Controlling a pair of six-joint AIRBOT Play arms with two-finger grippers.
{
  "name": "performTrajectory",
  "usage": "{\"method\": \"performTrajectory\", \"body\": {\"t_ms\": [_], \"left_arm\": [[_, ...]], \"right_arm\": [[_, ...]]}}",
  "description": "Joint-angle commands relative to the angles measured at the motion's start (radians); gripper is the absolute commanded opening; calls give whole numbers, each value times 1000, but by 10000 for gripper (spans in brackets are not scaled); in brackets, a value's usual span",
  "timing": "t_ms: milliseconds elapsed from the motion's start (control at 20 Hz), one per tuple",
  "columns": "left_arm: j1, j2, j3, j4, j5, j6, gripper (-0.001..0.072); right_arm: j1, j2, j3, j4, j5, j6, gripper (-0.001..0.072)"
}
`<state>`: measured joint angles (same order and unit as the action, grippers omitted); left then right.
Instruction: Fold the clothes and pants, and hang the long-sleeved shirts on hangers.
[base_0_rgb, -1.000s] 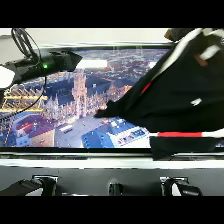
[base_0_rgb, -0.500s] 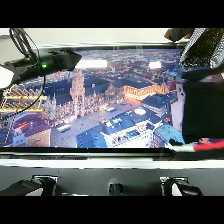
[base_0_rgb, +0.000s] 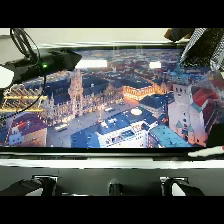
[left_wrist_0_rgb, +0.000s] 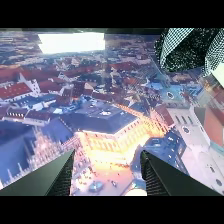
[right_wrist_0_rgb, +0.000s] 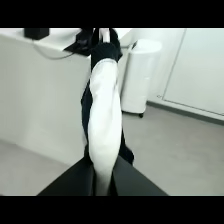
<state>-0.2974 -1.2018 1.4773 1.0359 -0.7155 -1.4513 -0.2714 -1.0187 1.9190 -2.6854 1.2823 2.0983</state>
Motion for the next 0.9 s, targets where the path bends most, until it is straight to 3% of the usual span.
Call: {"method": "performTrajectory", "body": {"t_ms": [0, 550, 750, 850], "left_arm": [[1, -5, 0, 1, 0, 0, 479], [1, -15, 0, 5, 0, 0, 479], [1, -16, 0, 5, -1, 0, 479], [1, -20, 0, 5, -1, 0, 478]], "right_arm": [[-102, -75, 97, 5, -92, 11, 42], [-336, -109, 99, 17, -239, 71, 42], [-425, -127, 99, 98, -259, 69, 42], [-449, -136, 99, 187, -210, 11, 44]]}}
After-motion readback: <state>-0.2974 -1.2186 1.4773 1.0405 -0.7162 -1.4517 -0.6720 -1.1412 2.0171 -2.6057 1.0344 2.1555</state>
